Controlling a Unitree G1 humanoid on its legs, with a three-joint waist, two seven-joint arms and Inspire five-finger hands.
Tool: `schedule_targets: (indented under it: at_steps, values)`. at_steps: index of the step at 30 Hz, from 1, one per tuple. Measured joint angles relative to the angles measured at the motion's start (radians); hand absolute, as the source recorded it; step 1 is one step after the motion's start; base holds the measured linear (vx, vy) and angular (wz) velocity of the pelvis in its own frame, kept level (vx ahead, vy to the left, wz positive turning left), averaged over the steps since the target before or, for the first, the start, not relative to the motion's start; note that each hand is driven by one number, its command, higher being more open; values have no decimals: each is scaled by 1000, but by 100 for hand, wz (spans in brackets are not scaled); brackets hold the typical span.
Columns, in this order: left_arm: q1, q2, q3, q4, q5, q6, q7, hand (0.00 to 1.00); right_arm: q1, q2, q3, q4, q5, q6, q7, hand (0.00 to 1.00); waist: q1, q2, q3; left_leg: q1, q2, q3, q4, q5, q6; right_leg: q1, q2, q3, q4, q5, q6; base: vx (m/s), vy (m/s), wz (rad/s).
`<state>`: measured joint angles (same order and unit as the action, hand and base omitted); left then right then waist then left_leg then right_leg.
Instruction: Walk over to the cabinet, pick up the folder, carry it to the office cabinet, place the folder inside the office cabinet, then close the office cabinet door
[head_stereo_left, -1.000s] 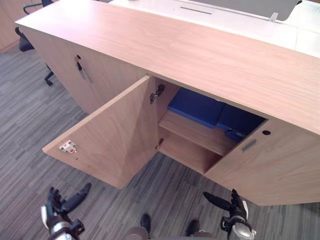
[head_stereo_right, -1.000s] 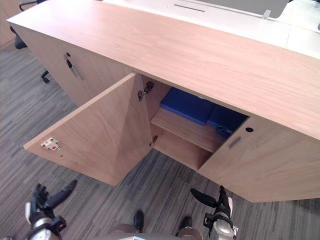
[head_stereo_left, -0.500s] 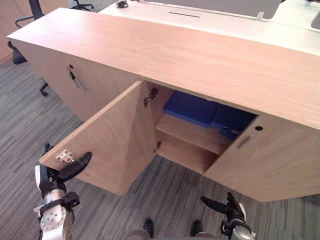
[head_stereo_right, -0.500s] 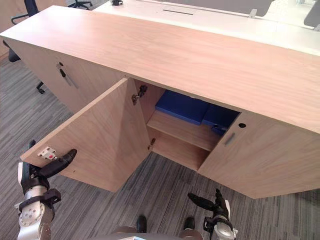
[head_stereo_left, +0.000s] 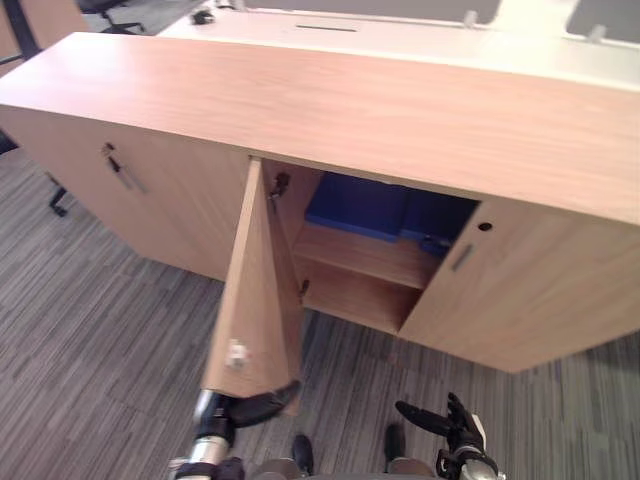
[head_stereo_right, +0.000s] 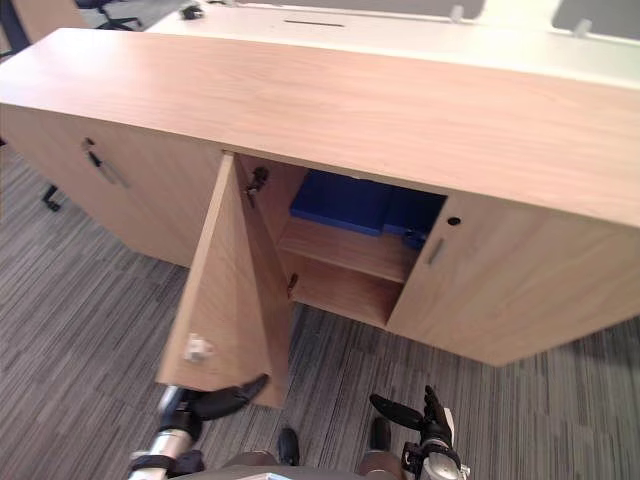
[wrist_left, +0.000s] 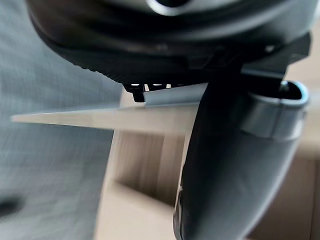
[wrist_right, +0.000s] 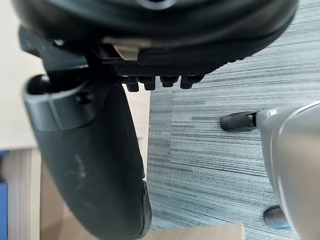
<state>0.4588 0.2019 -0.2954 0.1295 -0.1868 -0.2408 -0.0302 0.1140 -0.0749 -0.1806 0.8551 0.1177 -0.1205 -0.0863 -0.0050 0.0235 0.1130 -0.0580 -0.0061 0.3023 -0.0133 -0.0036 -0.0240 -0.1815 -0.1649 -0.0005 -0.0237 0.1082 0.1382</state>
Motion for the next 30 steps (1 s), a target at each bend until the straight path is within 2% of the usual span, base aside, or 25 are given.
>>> schedule_targets:
  at_steps: [2,3,7,10,12,13,14,17,19,20,22,23,26,28,30]
  values:
    - [-126,-6,-67,37,35,13,-1,100,-26,-9,40,2,-4,2,-3,100,-25,5,0,-29,-5,58,22,-15,10,-41,0,63,-10,37,0,-11,42,-79]
    - [-209,-11,-87,61,65,23,-1,100,-37,-11,66,1,-5,4,-3,100,-52,5,0,-42,-6,87,37,-25,16,-54,0,91,-27,63,-3,2,34,-74]
    - [-462,-23,-93,86,161,43,21,100,-57,-14,111,1,-25,8,-4,100,-123,13,0,-61,-1,157,92,-72,17,-78,5,163,-54,93,3,26,24,-60]
    - [-620,-42,-12,190,237,47,68,100,-52,-27,108,1,-33,9,-9,100,-154,23,0,-61,6,173,121,-93,18,-78,11,186,-60,98,6,49,-4,-29]
    - [-746,-41,86,318,286,67,131,100,-26,-40,107,0,-33,11,-9,100,-162,24,0,-53,14,169,129,-98,14,-64,16,182,-60,98,5,18,-13,-3]
    - [-768,-38,107,342,286,73,144,100,-23,-43,106,0,-33,11,-9,100,-162,24,0,-48,16,167,129,-98,14,-59,17,179,-60,98,5,-19,-80,19]
    - [-790,16,155,431,286,114,197,100,-15,-57,97,0,-31,12,1,100,-166,25,1,-23,20,148,129,-98,13,-24,19,153,-61,95,-2,-46,-78,21]
    - [-768,14,155,430,284,121,197,100,-22,-54,97,0,-31,12,3,100,-161,25,1,-14,15,143,116,-95,9,-19,16,141,-61,86,-20,-35,-48,12]
    - [-709,6,149,402,283,119,197,100,-23,-54,93,1,-30,12,4,100,-160,25,0,2,10,125,93,-81,17,-6,16,127,-61,75,-37,8,-34,11]
    - [-670,-1,148,376,280,114,195,100,-20,-53,88,2,-28,15,4,100,-160,25,0,12,10,120,84,-78,17,3,19,122,-61,74,-38,51,-37,15]
    - [-486,-41,149,298,174,80,152,100,-9,-51,42,3,-21,27,0,100,-147,26,-1,50,19,109,63,-78,14,38,30,101,-61,66,-48,62,-42,11]
    - [-443,-47,149,295,156,78,139,100,-9,-51,28,3,-21,27,-1,100,-141,25,-1,56,20,107,59,-78,13,42,32,97,-61,63,-49,37,-31,8]
    - [-282,-55,162,344,88,94,89,100,-16,-63,-14,2,-20,28,-9,100,-103,24,-2,58,22,96,51,-77,12,46,34,79,-61,59,-48,21,-48,9]
    - [-242,-57,190,399,87,97,71,100,-19,-69,-16,2,-20,28,-10,100,-88,22,-3,60,22,89,50,-76,12,51,34,72,-61,57,-46,-2,-36,12]
    - [-201,-63,262,488,89,105,62,100,-23,-69,-16,1,-20,28,-7,100,-77,14,-9,64,22,74,50,-76,11,64,32,54,-61,55,-43,-15,-37,17]
